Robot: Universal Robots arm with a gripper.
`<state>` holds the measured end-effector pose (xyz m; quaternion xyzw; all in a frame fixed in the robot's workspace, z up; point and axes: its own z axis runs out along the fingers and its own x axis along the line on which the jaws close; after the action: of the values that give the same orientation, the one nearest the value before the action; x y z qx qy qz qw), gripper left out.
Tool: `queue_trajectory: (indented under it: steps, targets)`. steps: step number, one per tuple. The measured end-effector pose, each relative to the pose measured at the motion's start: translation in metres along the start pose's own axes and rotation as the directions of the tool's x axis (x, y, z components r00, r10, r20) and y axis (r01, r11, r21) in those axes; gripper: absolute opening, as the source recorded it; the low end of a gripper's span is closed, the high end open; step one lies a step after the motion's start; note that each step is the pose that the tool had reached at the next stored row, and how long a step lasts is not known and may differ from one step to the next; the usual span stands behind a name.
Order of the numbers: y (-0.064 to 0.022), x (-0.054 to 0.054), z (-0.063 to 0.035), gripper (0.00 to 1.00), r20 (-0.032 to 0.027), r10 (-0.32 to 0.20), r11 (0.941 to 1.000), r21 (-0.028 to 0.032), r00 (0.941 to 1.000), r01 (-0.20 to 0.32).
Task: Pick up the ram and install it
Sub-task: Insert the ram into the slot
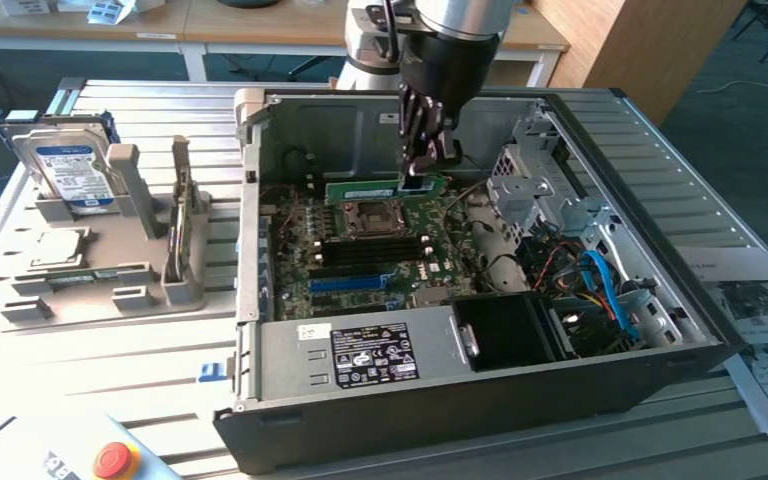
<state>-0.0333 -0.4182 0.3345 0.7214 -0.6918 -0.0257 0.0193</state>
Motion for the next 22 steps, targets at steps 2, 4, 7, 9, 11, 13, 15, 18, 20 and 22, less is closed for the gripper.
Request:
queue_trajectory:
  steps: [2,4,7,9,11,13,15,18,20,22]
  targets:
    - [-0.0001,0.000,0.0011,0.12,0.0003,0.000,1.0000,0.0002,1.0000,0.000]
    - [-0.0002,0.000,0.0027,0.12,0.0003,0.000,1.0000,0.0003,1.0000,0.000]
    - [-0.0004,0.000,0.0053,0.12,0.0003,0.000,1.0000,0.0003,1.0000,0.000]
    - [-0.0005,0.000,0.0070,0.12,0.0003,0.000,1.0000,0.0003,1.0000,0.000]
    - [-0.0006,0.000,0.0083,0.12,0.0002,0.000,1.0000,0.0004,1.0000,0.000]
    - [-0.0006,0.000,0.0094,0.12,0.0003,0.000,1.0000,0.0004,1.0000,0.000]
    - [-0.0007,0.000,0.0102,0.12,0.0001,0.000,1.0000,0.0004,1.0000,0.000]
    - [-0.0007,0.000,0.0108,0.12,0.0001,0.000,1.0000,0.0004,1.0000,0.000]
    - [-0.0007,0.000,0.0111,0.12,0.0002,0.000,1.0000,0.0005,1.0000,0.000]
    - [-0.0008,0.000,0.0117,0.12,0.0004,0.000,1.0000,0.0006,1.0000,0.000]
